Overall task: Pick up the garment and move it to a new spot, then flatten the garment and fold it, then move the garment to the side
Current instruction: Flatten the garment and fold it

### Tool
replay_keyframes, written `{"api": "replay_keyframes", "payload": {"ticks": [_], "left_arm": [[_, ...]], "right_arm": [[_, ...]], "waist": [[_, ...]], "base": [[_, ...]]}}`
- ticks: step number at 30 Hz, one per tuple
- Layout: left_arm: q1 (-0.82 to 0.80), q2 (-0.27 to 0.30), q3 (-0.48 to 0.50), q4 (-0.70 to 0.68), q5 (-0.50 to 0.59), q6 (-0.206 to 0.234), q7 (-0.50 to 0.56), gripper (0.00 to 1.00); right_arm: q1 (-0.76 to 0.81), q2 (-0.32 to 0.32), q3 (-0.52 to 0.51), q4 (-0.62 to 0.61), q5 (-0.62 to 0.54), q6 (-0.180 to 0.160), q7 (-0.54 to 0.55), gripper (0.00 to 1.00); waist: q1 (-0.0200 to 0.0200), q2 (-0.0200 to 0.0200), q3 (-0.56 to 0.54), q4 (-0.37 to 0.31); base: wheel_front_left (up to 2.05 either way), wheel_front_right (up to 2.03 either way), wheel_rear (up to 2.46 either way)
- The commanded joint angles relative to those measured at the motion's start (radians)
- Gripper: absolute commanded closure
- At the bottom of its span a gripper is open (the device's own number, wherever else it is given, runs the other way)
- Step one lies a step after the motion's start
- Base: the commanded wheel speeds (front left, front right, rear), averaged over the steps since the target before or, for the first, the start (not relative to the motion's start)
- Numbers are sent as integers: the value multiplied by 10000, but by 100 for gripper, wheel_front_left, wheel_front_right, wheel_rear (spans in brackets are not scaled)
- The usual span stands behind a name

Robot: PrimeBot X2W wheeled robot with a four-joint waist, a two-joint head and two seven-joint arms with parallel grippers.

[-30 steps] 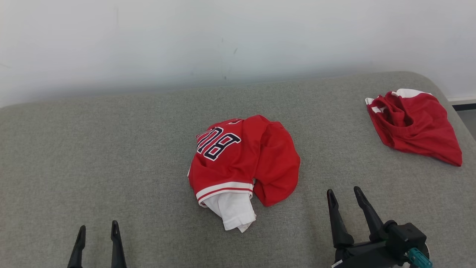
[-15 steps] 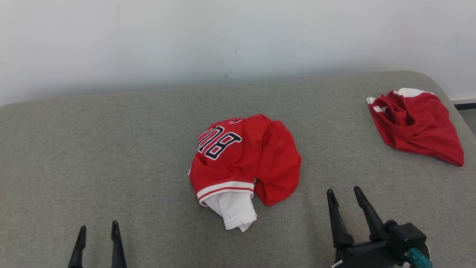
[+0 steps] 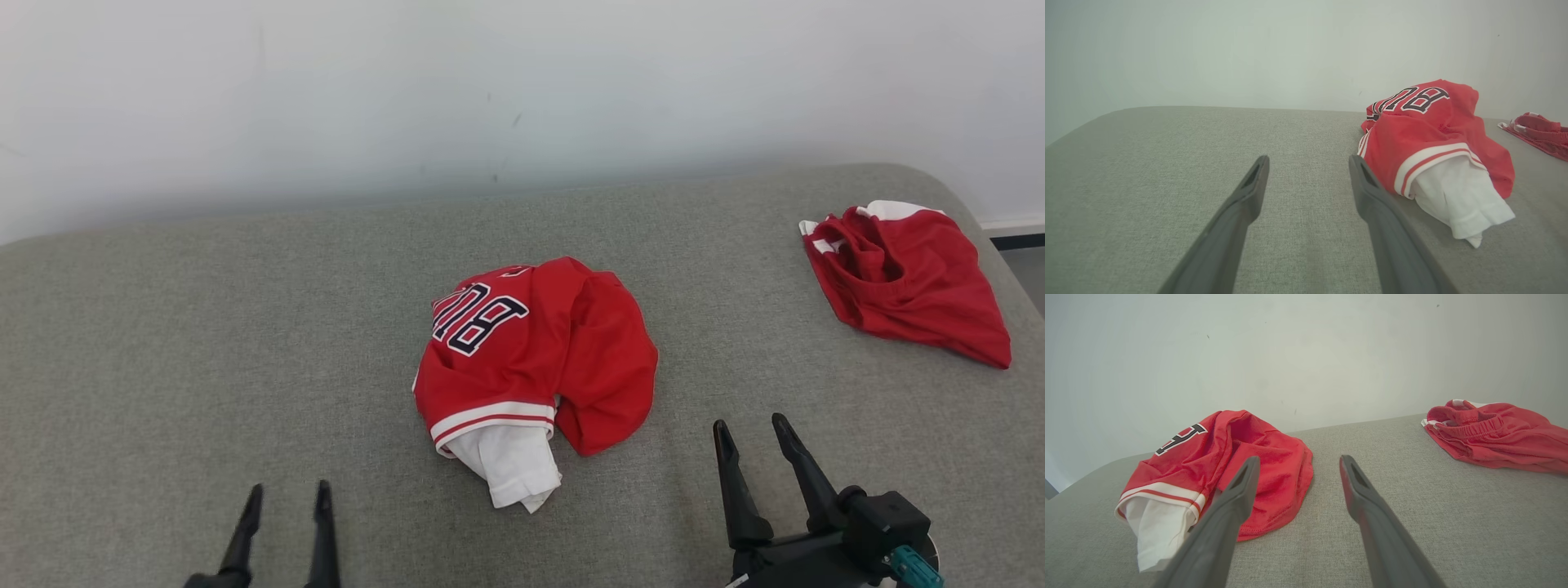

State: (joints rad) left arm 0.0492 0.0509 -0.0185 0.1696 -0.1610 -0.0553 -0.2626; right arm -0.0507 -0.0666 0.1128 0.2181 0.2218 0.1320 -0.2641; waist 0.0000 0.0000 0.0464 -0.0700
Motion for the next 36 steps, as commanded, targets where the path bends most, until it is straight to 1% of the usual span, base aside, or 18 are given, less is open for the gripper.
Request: {"api": "replay_keyframes", "payload": {"ticks": [1,5,12,15,22,23,25,28,31,36], "left_arm": [[-301,-10,-285,215,-54,-117,-21,0],[-963,-9,-919,912,-168,-312,-21,0],[-1991,-6,-1692,2061,-387,-475,-21,0],[-2279,-3,-1814,2393,-398,-439,-21,0],[-2830,0,-1736,3212,-303,-447,-21,0],[-2913,-1,-1708,3347,-350,-460,-22,2],[-3059,0,-1672,3637,-436,-493,-21,100],[-3300,0,-1576,3752,-484,-572,-22,100],[-3289,-1,-1405,3424,-484,-566,-22,100],[-2894,9,-1198,2496,-217,-587,-21,100]], "right_arm": [[98,-21,52,30,34,-19,-5,0],[-57,-9,189,37,62,-19,-6,0],[-276,12,332,57,139,-19,-6,0],[-313,31,296,37,153,-19,-5,0],[-457,52,246,21,208,-19,-6,0],[-471,55,244,18,221,-19,-6,0],[-484,63,221,-3,211,-19,-5,0],[-448,74,131,-27,171,-19,-5,0],[-365,87,21,-52,156,-19,-5,0],[-163,106,-49,-35,199,-19,-5,0]], "waist": [[0,0,4,-21],[0,0,104,-163],[0,0,398,-747],[0,0,559,-1033],[0,0,791,-1436],[0,0,821,-1473],[0,0,854,-1502],[0,0,864,-1454],[0,0,816,-1255],[0,0,608,-630]], "base": [[0,0,0],[0,0,0],[0,0,0],[0,0,0],[0,0,0],[0,0,0],[0,0,0],[0,0,0],[0,0,0],[0,0,0]]}}
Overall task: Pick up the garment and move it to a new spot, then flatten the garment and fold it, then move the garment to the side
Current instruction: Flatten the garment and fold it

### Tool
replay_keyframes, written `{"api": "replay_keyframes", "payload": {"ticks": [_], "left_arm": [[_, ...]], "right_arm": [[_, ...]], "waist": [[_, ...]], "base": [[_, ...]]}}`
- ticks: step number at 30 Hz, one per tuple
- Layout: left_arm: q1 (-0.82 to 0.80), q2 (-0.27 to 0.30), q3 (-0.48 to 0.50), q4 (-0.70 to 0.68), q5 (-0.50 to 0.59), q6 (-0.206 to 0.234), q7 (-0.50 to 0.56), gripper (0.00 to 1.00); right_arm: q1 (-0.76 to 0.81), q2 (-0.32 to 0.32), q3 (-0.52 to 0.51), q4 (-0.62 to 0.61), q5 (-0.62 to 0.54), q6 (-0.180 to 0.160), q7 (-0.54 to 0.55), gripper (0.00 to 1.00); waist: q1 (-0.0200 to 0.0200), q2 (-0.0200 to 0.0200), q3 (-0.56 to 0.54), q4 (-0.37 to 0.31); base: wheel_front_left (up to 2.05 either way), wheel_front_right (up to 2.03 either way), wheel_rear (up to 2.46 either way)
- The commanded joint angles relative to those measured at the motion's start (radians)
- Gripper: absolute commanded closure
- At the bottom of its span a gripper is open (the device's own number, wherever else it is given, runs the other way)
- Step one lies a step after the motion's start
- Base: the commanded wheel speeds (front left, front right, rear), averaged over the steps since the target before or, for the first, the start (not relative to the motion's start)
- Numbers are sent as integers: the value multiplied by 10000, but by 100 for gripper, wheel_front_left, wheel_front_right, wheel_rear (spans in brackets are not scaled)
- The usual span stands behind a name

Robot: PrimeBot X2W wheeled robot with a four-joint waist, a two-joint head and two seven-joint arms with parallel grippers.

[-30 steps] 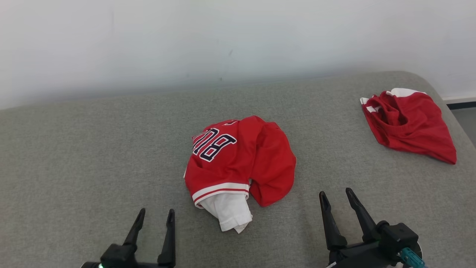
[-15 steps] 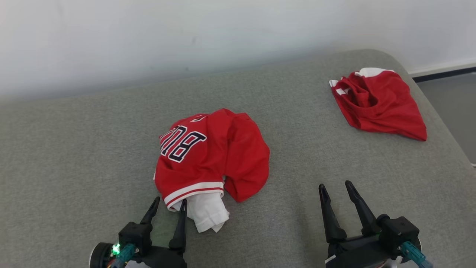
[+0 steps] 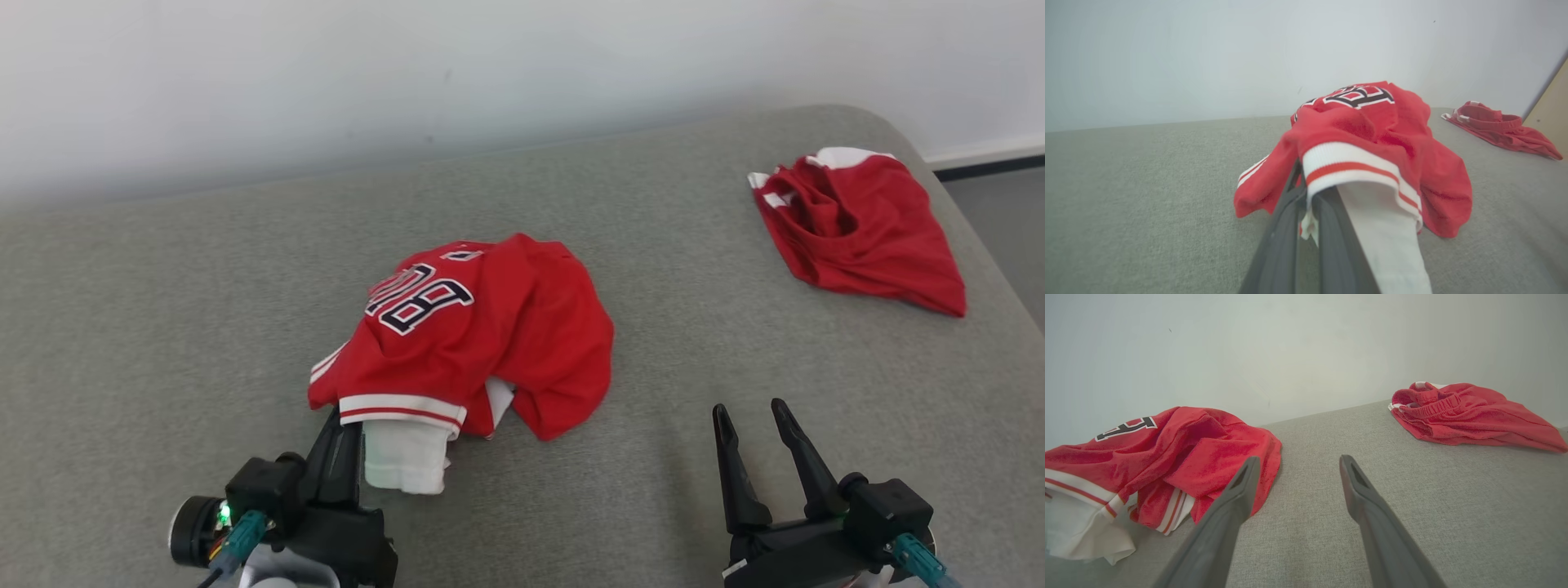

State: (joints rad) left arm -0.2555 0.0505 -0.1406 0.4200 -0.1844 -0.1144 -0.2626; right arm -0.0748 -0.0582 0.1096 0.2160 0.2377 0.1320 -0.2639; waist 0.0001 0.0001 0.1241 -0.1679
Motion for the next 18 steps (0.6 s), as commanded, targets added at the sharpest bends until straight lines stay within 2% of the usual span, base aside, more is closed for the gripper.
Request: {"api": "replay_keyframes", "payload": {"ticks": [1,10,15,18], "left_arm": [[250,61,58,-216,99,-12,-21,100],[1365,766,411,-1979,524,42,-14,100],[2183,982,356,-2991,629,248,550,100],[2788,850,367,-3472,351,324,875,100]], "right_arm": [[118,29,5,-17,44,-19,-8,0],[314,70,10,-21,80,-19,-8,0],[284,79,15,-50,80,-19,-8,0],[227,79,10,-38,118,-19,-8,0]], "waist": [[-1,-1,-205,490],[-1,-1,-428,1569],[-1,-1,-322,1705],[-1,-1,-223,1646]], "base": [[0,0,0],[0,0,0],[0,0,0],[0,0,0]]}}
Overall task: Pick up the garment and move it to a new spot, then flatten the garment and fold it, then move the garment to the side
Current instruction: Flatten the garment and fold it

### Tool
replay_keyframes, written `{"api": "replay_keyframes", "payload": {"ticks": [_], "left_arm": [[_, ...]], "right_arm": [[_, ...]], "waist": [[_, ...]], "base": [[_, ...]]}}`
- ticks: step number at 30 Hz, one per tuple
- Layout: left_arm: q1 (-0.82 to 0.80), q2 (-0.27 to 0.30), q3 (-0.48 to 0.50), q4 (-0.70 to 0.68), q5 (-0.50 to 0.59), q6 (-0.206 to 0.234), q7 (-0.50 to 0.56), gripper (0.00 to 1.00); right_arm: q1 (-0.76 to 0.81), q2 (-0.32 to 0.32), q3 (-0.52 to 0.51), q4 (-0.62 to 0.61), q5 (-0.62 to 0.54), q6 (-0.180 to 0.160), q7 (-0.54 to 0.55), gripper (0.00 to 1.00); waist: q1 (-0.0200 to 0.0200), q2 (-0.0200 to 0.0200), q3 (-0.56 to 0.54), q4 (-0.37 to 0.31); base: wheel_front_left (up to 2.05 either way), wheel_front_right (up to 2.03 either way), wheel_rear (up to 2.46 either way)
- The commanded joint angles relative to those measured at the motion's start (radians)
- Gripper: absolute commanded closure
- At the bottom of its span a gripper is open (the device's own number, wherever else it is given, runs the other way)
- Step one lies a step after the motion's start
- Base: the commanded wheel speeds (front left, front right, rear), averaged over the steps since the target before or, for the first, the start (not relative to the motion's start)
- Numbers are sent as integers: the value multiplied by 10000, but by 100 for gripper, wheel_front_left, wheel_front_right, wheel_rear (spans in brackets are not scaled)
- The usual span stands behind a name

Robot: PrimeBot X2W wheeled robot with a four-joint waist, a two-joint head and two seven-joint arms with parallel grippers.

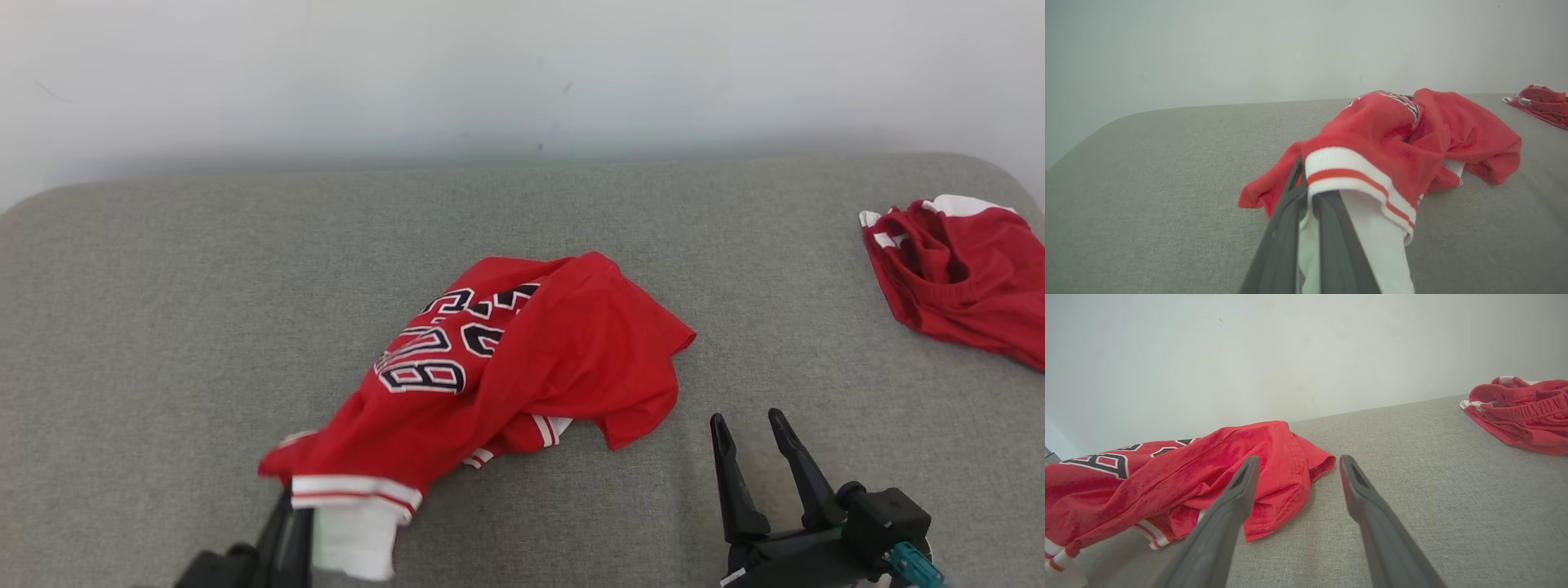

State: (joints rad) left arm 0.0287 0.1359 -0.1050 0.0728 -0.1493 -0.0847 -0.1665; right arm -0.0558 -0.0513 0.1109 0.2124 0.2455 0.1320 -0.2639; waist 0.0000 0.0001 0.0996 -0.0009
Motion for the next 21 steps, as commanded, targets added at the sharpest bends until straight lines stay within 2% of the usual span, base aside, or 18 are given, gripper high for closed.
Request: {"api": "replay_keyframes", "payload": {"ticks": [1,7,16,21], "left_arm": [[233,-11,-88,43,-11,1,102,100],[365,-324,-192,640,-447,2,-102,100],[-667,-260,-424,2384,-534,-190,-706,100],[-1327,-293,-912,3186,-409,-290,-782,100]], "right_arm": [[25,12,-18,9,33,-19,-8,0],[-33,12,18,100,12,-19,-8,0],[53,14,-10,179,-63,-19,-8,0],[30,14,81,220,-80,-19,-8,0]], "waist": [[0,-1,86,-87],[0,-1,83,-289],[0,-1,-178,-327],[0,-1,-246,-309]], "base": [[0,0,0],[0,0,0],[0,0,0],[0,0,0]]}}
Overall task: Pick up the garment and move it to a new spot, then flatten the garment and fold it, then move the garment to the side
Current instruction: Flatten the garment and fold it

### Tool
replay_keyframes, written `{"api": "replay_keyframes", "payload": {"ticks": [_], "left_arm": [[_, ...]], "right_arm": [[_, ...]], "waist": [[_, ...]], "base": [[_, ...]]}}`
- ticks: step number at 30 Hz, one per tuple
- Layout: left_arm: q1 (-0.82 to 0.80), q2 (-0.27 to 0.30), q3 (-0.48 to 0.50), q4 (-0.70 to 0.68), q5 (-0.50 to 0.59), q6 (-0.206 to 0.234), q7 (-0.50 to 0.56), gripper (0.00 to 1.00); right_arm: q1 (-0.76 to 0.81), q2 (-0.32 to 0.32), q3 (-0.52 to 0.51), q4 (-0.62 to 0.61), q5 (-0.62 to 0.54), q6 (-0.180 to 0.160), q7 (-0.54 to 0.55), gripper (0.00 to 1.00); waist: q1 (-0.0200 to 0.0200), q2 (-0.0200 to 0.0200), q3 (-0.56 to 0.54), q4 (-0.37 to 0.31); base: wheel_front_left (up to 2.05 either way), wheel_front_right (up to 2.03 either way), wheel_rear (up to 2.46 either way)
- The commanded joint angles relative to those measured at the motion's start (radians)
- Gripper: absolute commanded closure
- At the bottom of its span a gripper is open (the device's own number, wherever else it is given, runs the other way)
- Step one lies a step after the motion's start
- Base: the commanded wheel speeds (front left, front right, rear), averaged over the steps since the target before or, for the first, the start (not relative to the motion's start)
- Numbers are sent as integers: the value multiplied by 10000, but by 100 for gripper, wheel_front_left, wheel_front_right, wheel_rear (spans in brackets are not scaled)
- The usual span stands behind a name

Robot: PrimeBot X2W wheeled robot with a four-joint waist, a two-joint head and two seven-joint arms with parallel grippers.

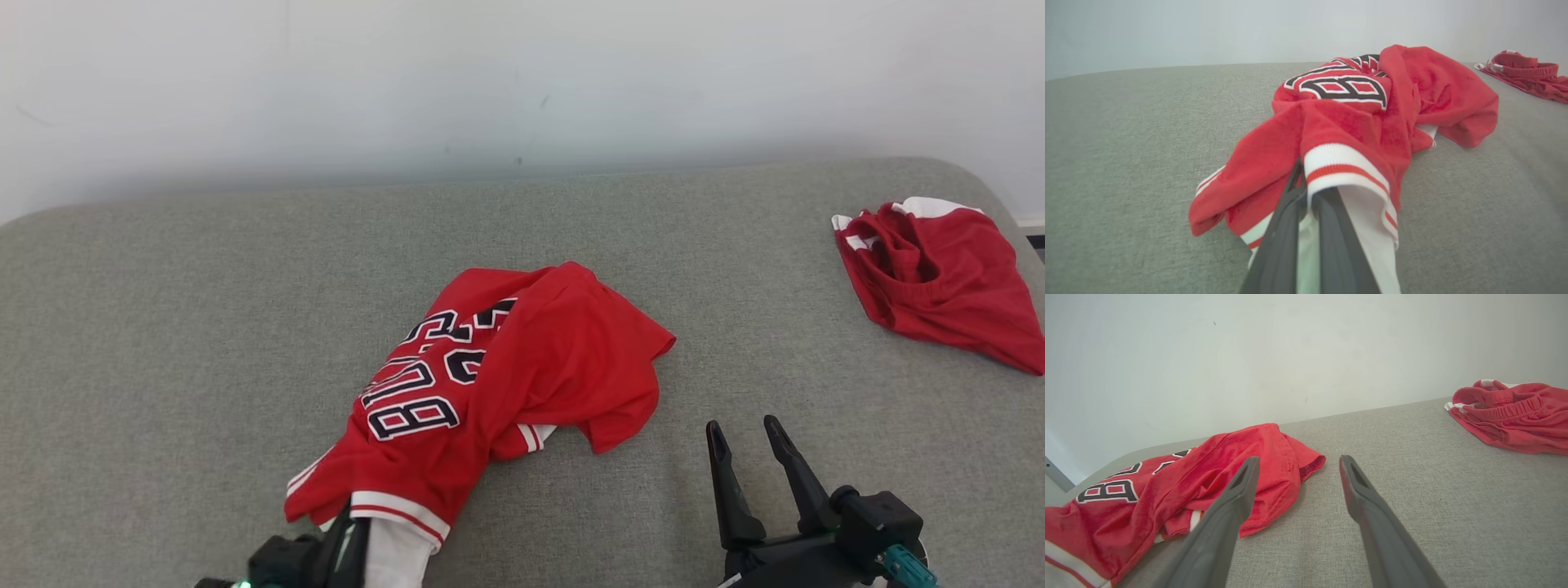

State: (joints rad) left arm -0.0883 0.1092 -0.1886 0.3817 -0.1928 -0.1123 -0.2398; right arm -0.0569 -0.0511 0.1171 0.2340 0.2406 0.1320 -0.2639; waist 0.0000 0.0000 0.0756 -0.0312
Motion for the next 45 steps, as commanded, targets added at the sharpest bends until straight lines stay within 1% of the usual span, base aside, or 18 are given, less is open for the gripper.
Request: {"api": "replay_keyframes", "payload": {"ticks": [1,5,9,10,11,13,16,23,26,29,32,39,45], "left_arm": [[-280,-48,-243,300,70,-46,-51,100],[-830,-218,-863,1060,15,-111,-121,100],[-1179,-335,-1084,1639,-179,-145,-205,100],[-1231,-352,-1100,1727,-170,-147,-223,59],[-1239,-362,-1089,1796,-155,-119,-244,0],[-1170,-377,-1004,1805,-187,-19,-247,0],[-798,-288,-746,1399,-212,68,-249,0],[366,-36,-183,-1,-263,316,-245,0],[807,15,100,-520,-317,426,-246,0],[1006,11,218,-684,-366,486,-246,0],[1100,25,279,-674,-393,464,-247,0],[802,-42,22,-17,-473,284,-247,0],[618,-110,-53,771,-606,261,-228,0]], "right_arm": [[21,12,51,9,-24,-19,-8,0],[-38,11,85,32,-2,-19,-8,0],[17,-8,15,44,-1,-20,-8,0],[43,-9,-12,43,-6,-20,-8,0],[75,-11,-48,39,-17,-20,-8,0],[167,-13,-138,13,-38,-20,-8,0],[255,-9,-182,-16,-43,-20,-6,0],[361,-2,-145,-79,10,-20,-6,0],[330,3,-124,-89,22,-20,-8,0],[318,3,-107,-77,28,-20,-8,0],[275,5,-38,-37,34,-20,-8,0],[197,-37,-38,0,35,-20,-8,0],[200,-78,-63,17,26,-20,-8,0]], "waist": [[0,0,-4,-24],[0,0,27,-118],[0,0,-1,-138],[0,0,-13,-121],[0,0,-27,-95],[0,0,-67,13],[0,0,-129,247],[0,0,-134,857],[0,0,-101,1007],[0,0,-87,1052],[0,0,-70,1018],[0,0,15,639],[0,0,33,374]], "base": [[0,0,0],[0,0,0],[0,0,0],[0,0,0],[0,0,0],[0,0,0],[0,0,0],[0,0,0],[0,0,0],[0,0,0],[0,0,0],[0,0,0],[0,0,0]]}}
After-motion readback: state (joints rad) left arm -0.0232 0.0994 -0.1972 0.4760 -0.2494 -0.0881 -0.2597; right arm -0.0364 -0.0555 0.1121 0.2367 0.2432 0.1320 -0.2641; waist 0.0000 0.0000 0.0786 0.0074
